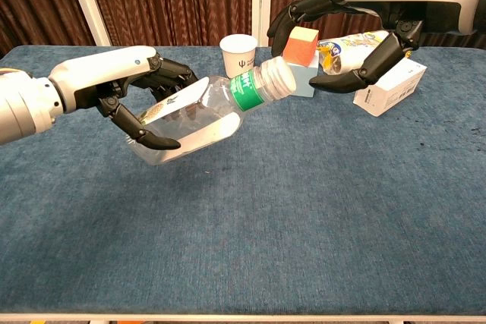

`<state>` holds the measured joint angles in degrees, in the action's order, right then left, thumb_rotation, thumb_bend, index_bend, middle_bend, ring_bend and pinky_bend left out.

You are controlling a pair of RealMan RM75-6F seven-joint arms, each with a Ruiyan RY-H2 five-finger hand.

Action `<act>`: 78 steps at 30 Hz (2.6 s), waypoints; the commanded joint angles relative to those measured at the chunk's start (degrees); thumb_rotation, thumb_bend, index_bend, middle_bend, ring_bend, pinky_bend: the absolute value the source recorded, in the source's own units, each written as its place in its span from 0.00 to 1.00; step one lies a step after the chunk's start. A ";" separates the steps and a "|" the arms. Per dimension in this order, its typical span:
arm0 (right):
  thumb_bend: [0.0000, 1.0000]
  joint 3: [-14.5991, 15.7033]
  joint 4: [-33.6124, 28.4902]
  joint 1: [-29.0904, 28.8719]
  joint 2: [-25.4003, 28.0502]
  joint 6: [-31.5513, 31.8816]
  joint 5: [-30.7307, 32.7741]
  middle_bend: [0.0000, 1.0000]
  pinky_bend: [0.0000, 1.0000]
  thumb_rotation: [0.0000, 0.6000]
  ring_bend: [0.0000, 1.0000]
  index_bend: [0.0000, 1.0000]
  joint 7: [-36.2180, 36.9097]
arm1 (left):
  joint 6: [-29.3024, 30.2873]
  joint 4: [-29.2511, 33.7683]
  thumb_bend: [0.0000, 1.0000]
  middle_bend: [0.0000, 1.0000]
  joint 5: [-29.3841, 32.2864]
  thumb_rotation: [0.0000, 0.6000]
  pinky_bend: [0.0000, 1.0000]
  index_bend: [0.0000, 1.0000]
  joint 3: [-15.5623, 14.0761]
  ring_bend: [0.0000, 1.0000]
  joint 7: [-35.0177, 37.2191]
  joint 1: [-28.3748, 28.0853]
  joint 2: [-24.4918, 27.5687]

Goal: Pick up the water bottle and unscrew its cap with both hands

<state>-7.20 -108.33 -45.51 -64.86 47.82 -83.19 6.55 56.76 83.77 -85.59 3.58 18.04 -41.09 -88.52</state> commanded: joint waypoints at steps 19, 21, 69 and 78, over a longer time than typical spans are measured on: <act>0.29 0.26 1.29 0.61 -0.16 0.74 0.66 0.12 0.00 0.86 0.00 0.28 0.32 | 0.67 0.00 0.34 0.58 -0.55 1.00 0.42 0.56 0.09 0.44 0.55 0.09 0.07; 0.29 0.52 1.27 0.56 -0.10 0.26 0.83 0.12 0.00 0.86 0.00 0.28 0.13 | 0.66 0.04 0.34 0.58 -0.50 1.00 0.42 0.56 0.12 0.44 0.52 0.08 0.07; 0.30 0.68 0.59 0.67 -0.07 0.63 0.12 0.12 0.00 0.86 0.00 0.28 -0.71 | -0.06 0.51 0.34 0.58 -0.13 1.00 0.42 0.56 0.01 0.44 -0.65 -0.18 0.08; 0.30 0.38 0.05 0.56 0.00 1.13 -0.63 0.12 0.00 0.86 0.00 0.28 -0.67 | -0.10 0.42 0.34 0.58 -0.05 1.00 0.42 0.56 0.02 0.44 -0.63 -0.16 0.09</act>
<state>-6.81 -108.27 -44.95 -64.86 48.94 -83.82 5.89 56.65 84.19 -85.64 3.60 17.41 -41.24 -88.44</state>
